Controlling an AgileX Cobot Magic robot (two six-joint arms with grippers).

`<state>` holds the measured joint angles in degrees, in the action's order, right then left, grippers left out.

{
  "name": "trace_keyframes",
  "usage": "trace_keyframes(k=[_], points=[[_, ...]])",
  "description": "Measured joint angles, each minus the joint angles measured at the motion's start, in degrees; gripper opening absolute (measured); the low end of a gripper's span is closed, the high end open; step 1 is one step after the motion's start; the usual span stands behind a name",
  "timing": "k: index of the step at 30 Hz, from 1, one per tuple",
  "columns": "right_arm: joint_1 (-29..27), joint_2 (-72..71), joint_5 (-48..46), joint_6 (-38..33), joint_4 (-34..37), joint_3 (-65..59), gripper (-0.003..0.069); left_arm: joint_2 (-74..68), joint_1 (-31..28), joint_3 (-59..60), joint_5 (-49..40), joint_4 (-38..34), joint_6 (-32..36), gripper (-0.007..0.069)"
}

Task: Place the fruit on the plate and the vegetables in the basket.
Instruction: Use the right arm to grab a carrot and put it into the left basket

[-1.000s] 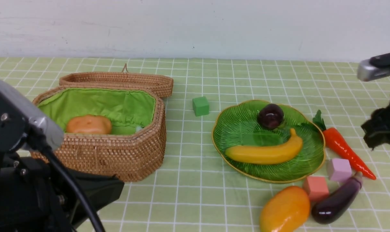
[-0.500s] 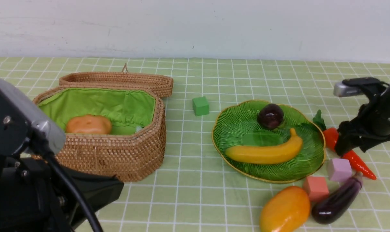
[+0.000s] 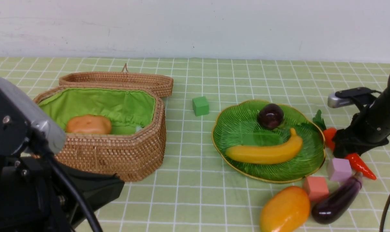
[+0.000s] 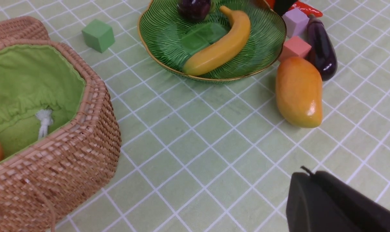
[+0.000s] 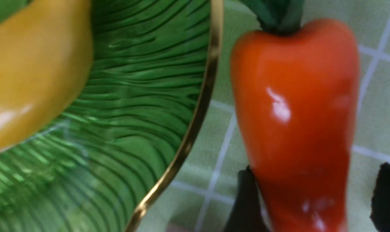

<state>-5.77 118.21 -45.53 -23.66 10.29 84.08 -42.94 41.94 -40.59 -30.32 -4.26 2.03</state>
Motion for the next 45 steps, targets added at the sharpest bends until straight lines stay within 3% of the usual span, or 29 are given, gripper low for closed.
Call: trace_keyframes(k=[4, 5, 8, 16, 21, 27, 28, 35, 41, 45], points=[[0.0, 0.2, 0.8, 0.0, -0.2, 0.1, 0.0394, 0.0, 0.0, 0.0, 0.0, 0.0, 0.0, -0.0013], [0.0, 0.3, 1.1, 0.0, -0.2, 0.1, 0.033, 0.0, 0.0, 0.0, 0.0, 0.0, 0.0, -0.0013], [0.0, 0.3, 1.4, 0.0, -0.2, 0.1, 0.0274, 0.0, 0.0, 0.0, 0.0, 0.0, 0.1, -0.0013], [0.0, -4.5, -0.9, -0.3, -2.2, 0.4, 0.0274, 0.0, 0.0, 0.0, 0.0, 0.0, 0.0, -0.0013], [1.8, -14.6, -9.2, 1.2, 1.1, 4.5, 0.0274, 0.0, 0.0, 0.0, -0.4, 0.1, 0.0, -0.0013], [15.6, -20.0, -20.0, -3.5, 8.8, 14.1, 0.0274, 0.1, 0.0, 0.0, -3.5, 5.7, -6.7, -0.0013], [21.0, -19.2, -20.9, -4.7, 9.0, 17.9, 0.0274, 0.3, 0.0, 0.0, -4.2, 9.8, -11.3, -0.0013], [41.9, -9.3, -19.3, -7.9, 3.7, 33.6, 0.0274, 5.7, 0.0, 0.0, -11.9, 32.7, -38.3, -0.0013], [52.1, 3.0, -10.3, -11.1, -0.9, 46.5, 0.0274, 13.2, 0.0, 0.0, -17.3, 36.5, -43.0, -0.0013], [53.9, 9.3, -4.2, -11.6, -3.3, 51.4, 0.0274, 16.6, 0.0, 0.0, -19.5, 36.7, -43.2, -0.0013]])
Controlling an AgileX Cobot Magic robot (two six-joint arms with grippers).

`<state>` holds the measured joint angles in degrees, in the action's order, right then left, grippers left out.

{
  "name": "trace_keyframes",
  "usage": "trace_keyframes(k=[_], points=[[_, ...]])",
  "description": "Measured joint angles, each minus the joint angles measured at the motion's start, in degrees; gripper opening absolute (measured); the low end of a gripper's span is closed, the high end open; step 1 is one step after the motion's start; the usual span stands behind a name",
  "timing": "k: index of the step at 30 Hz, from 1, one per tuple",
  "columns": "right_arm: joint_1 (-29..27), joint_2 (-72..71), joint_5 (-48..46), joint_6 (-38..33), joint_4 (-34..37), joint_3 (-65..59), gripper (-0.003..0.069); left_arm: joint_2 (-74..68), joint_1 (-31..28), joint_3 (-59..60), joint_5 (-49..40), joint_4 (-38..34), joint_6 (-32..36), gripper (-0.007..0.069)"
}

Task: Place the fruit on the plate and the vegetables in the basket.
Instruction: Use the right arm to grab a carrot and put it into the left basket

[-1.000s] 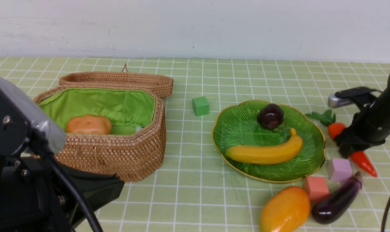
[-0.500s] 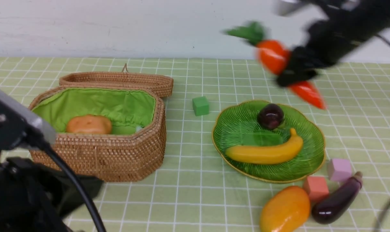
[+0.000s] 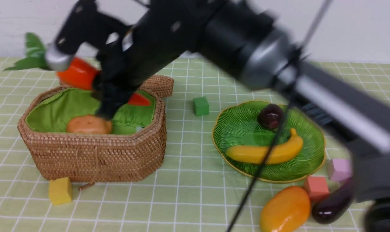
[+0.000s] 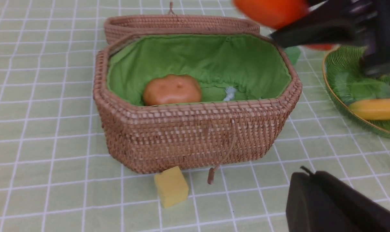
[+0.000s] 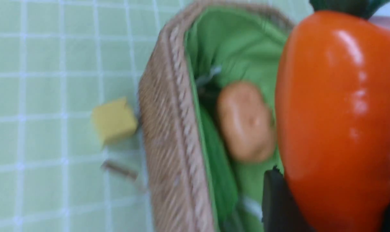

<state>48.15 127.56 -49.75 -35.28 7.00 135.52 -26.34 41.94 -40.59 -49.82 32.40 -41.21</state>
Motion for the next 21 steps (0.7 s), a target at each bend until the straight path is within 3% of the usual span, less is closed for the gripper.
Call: trace_keyframes(k=[10, 12, 15, 16, 17, 21], points=[[-0.1, 6.1, 6.4, 0.1, -4.9, 0.9, 0.0293, 1.7, 0.0, 0.0, -2.6, -0.7, 1.9, -0.0013], [-0.1, 6.1, 6.5, 0.8, -5.5, 1.1, 0.0343, 1.7, 0.0, 0.0, -2.4, -0.8, 2.2, -0.0013], [0.0, 5.9, 6.6, 3.3, -8.8, 1.3, 0.0557, 1.7, 0.0, 0.0, -1.0, -1.0, 2.5, -0.0013], [0.0, 5.8, 6.4, 3.4, -9.2, 1.3, 0.0569, 1.7, 0.0, 0.0, -1.0, -1.0, 2.5, -0.0013], [0.1, 5.4, 5.2, 4.3, -11.2, 1.3, 0.0637, 1.7, 0.0, 0.0, -0.2, -1.2, 2.5, -0.0013], [1.1, 3.0, 0.3, 4.6, -15.4, 1.3, 0.0674, 1.7, 0.0, 0.0, 0.9, -1.2, 2.5, -0.0013]])
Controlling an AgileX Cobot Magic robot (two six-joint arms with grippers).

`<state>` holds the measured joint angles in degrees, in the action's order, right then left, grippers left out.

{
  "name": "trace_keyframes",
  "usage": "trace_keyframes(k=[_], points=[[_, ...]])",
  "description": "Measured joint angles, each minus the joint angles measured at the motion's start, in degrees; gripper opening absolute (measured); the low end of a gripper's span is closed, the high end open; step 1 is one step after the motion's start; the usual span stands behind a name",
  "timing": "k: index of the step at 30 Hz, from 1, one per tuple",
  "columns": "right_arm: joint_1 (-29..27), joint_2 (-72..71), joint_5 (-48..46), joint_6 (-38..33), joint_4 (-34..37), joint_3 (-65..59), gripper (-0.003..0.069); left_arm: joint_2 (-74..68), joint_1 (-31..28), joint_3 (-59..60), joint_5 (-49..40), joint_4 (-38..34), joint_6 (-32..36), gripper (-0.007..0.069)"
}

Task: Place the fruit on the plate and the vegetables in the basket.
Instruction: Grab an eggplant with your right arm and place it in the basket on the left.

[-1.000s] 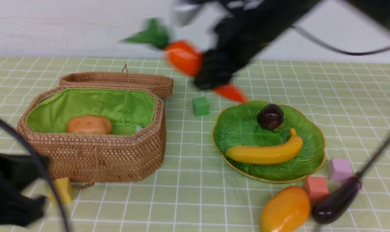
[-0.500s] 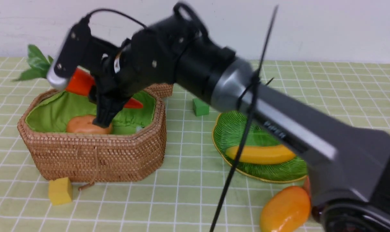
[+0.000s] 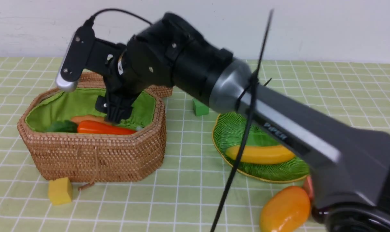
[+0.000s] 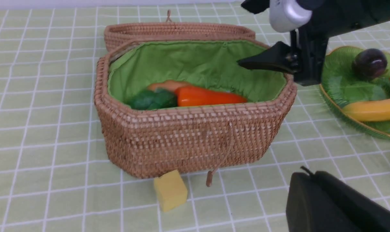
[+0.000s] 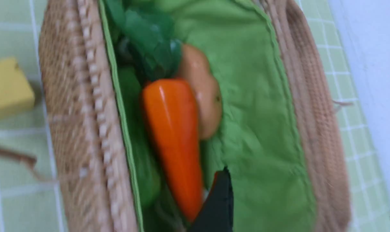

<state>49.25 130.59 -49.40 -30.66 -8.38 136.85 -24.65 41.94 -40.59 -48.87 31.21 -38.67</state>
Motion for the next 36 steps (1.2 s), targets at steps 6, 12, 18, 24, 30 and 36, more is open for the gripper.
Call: trace_keyframes(k=[6, 12, 18, 24, 30, 36], points=[[2.1, -8.9, -18.1, 0.7, -4.8, 0.1, 0.0604, -0.5, 0.0, 0.0, 2.2, -1.4, 2.2, -0.0013], [-1.2, -18.4, -22.3, 14.4, -5.6, -3.5, 0.0428, -2.8, 0.0, 0.0, 5.4, -8.2, 8.3, -0.0013], [-11.5, -34.9, -22.1, 38.2, -4.8, -27.2, 0.0205, -4.8, 0.0, 0.0, 6.3, -22.4, 25.1, -0.0013], [-23.6, -51.5, -22.1, 58.2, -4.3, -55.5, 0.0153, -7.6, 0.0, 0.0, 7.0, -37.5, 43.8, -0.0013], [-34.5, -55.2, -14.1, 73.1, -0.8, -80.0, 0.0355, -11.5, 0.0, 0.0, 7.4, -52.7, 61.2, -0.0013], [-39.3, -49.3, 1.3, 74.4, 1.9, -85.0, 0.0582, -12.0, 0.0, 0.0, 7.8, -55.5, 64.3, -0.0013]])
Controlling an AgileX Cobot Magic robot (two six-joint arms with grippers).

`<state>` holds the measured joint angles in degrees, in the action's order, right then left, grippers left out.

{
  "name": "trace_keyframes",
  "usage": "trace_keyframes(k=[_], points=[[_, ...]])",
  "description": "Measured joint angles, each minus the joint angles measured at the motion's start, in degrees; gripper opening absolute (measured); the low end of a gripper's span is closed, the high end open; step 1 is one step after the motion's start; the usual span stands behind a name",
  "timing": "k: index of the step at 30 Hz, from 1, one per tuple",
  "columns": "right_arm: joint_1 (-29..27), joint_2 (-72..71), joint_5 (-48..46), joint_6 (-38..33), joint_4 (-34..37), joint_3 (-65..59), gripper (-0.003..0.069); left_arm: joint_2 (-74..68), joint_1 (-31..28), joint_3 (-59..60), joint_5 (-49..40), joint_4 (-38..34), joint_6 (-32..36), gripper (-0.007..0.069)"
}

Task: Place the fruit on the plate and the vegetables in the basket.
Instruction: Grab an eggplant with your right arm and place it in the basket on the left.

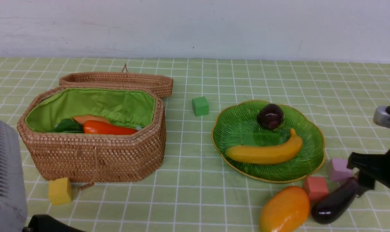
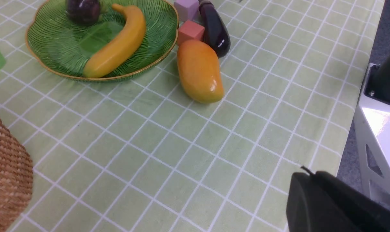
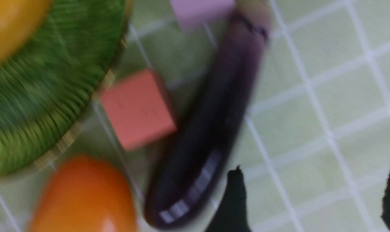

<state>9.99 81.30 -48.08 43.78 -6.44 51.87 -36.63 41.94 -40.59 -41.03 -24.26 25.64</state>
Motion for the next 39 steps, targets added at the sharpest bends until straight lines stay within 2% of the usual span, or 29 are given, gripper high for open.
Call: trace_keyframes(k=[2, 5, 15, 24, 30, 39], points=[[-0.9, 2.0, 4.0, 0.0, 1.1, -0.1, 0.0603, 0.0, 0.0, 0.0, 0.0, 0.0, 0.0, -0.0013], [-2.3, 5.3, 8.7, 0.1, 3.5, -0.1, 0.0596, 0.0, 0.0, 0.0, 0.0, -0.1, 0.0, -0.0013], [-3.0, 13.2, 14.2, 0.1, 5.4, -0.1, 0.0426, 0.0, 0.0, 0.0, -0.3, -0.1, 0.0, -0.0013], [-3.0, 15.7, 13.9, -0.4, 5.6, -0.1, 0.0362, 0.0, 0.0, 0.0, -0.5, -0.1, 0.0, -0.0013], [-3.0, 15.8, 12.5, -3.2, 5.8, 0.3, 0.036, 0.0, 0.0, 0.0, -0.5, -0.1, 0.0, -0.0013], [-3.0, 9.5, 2.4, -6.7, 4.8, 0.1, 0.036, 0.0, 0.0, 0.0, -0.8, 0.1, 0.0, -0.0013]])
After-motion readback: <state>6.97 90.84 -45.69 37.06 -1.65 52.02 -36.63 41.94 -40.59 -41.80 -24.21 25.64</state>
